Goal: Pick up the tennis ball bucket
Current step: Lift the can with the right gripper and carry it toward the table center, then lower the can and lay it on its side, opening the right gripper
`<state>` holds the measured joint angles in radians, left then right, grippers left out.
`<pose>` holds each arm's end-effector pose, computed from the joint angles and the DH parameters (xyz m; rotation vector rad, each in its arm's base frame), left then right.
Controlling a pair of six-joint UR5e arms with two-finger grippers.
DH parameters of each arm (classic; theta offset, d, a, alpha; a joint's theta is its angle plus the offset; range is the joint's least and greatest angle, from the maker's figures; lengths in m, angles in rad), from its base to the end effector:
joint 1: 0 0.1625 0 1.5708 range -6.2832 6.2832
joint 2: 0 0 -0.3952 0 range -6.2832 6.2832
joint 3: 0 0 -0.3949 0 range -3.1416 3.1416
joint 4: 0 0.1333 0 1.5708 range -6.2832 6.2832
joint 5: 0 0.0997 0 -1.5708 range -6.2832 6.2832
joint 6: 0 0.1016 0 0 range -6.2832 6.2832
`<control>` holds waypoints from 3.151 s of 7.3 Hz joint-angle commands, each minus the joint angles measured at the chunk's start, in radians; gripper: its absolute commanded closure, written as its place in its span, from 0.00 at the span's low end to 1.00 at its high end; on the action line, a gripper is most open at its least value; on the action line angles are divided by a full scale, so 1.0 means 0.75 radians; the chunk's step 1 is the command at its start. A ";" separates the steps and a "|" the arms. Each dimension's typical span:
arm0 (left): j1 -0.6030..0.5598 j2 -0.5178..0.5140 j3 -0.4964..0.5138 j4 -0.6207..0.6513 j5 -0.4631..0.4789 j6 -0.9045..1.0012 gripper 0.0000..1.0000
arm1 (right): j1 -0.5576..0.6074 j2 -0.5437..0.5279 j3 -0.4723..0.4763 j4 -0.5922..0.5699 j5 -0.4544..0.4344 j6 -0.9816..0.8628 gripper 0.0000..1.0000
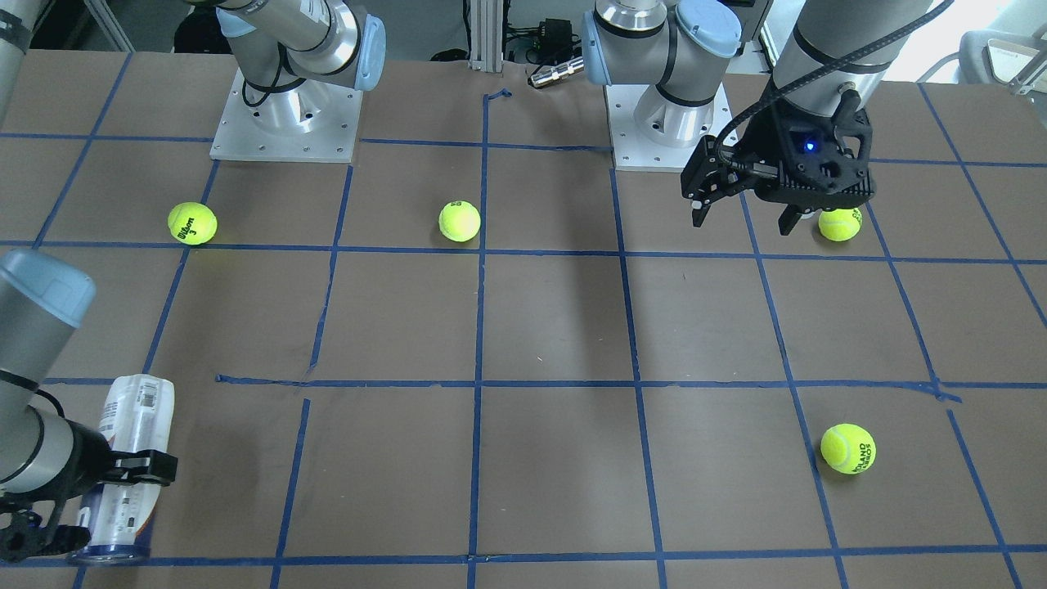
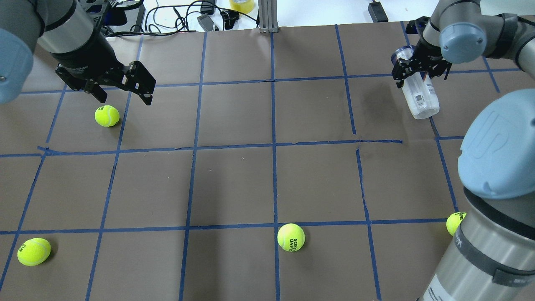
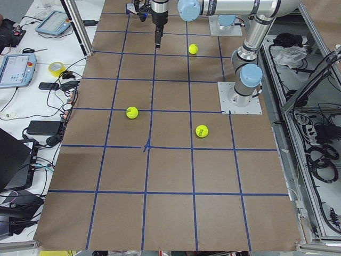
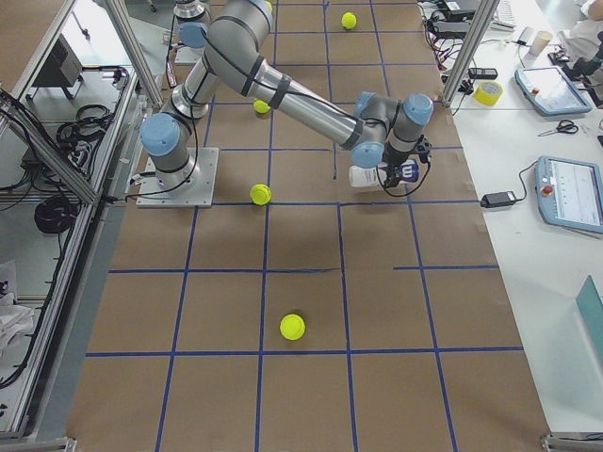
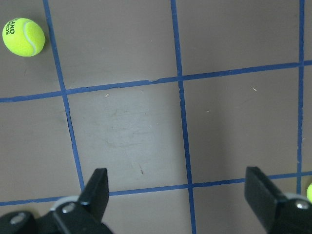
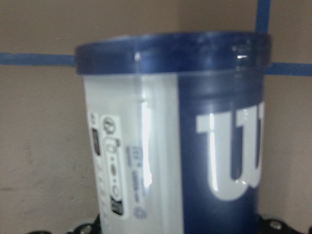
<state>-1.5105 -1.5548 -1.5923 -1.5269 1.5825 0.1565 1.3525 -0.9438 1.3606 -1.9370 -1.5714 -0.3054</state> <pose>-0.1022 -0.4992 0.4578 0.1499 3.1217 -0.0577 -0.0188 -0.6999 0.2161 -0.1362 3.1252 0.0767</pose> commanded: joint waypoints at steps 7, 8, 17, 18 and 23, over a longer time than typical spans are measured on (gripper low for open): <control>0.155 0.013 0.014 -0.001 0.001 0.004 0.00 | 0.685 -0.202 0.157 -0.078 0.031 -0.590 0.23; 0.155 0.011 0.014 0.001 0.001 0.004 0.00 | 0.732 -0.192 0.176 -0.094 0.094 -0.619 0.23; 0.157 0.018 0.006 0.001 0.001 0.002 0.00 | 0.950 0.006 0.184 -0.352 0.110 -1.066 0.17; 0.157 0.018 0.006 0.001 0.003 0.002 0.00 | 0.950 0.019 0.182 -0.354 0.101 -1.057 0.17; 0.157 0.018 0.004 0.001 0.003 0.002 0.00 | 0.950 0.029 0.180 -0.369 0.109 -1.000 0.15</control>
<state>-1.3928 -1.5428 -1.5891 -1.5263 1.5846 0.1580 2.0647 -0.9227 1.4958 -2.2129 -1.4920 -1.0689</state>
